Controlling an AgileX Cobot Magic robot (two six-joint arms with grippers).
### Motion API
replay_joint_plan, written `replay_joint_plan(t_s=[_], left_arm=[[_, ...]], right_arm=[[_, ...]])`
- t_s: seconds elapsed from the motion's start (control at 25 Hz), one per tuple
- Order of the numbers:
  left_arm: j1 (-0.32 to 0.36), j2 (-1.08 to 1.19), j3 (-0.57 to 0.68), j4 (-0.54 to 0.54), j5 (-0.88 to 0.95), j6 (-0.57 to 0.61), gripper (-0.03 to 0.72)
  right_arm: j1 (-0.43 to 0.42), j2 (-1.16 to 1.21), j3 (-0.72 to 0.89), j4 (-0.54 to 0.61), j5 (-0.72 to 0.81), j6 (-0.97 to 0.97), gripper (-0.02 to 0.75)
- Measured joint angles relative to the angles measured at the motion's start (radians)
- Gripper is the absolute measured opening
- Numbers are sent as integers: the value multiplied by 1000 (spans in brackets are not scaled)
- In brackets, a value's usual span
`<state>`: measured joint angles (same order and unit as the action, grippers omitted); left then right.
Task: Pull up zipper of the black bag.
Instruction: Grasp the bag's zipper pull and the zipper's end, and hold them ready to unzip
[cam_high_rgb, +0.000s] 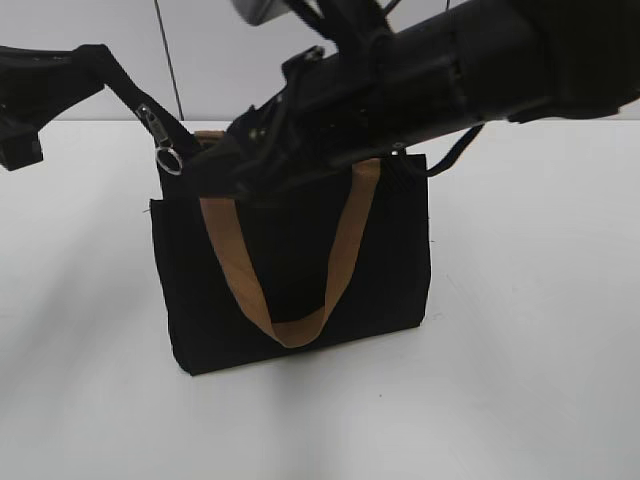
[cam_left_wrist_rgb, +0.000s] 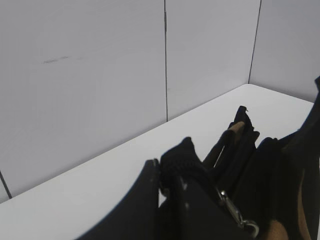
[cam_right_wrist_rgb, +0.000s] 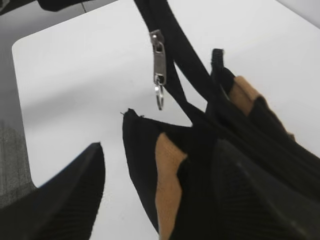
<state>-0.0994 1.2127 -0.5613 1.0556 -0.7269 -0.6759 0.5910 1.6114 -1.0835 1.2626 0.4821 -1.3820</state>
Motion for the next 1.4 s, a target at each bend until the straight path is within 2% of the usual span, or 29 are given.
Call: replay_joint_plan(t_s=[0.28, 0.68, 1.0, 1.12, 1.32, 1.4], left_arm=[[0, 0, 0, 0, 0, 0, 20], [0, 0, 0, 0, 1, 0, 20], [0, 0, 0, 0, 1, 0, 20], [0, 0, 0, 0, 1, 0, 20], [0, 0, 0, 0, 1, 0, 20], [0, 0, 0, 0, 1, 0, 20]], right_arm=[[79, 128, -87, 2, -1, 0, 481], [85, 210, -165, 6, -1, 0, 475], [87, 212, -169, 22, -14, 0, 464], [88, 212, -170, 42, -39, 0, 413], [88, 212, -170, 46, -51, 0, 262], [88, 212, -170, 47, -53, 0, 225]])
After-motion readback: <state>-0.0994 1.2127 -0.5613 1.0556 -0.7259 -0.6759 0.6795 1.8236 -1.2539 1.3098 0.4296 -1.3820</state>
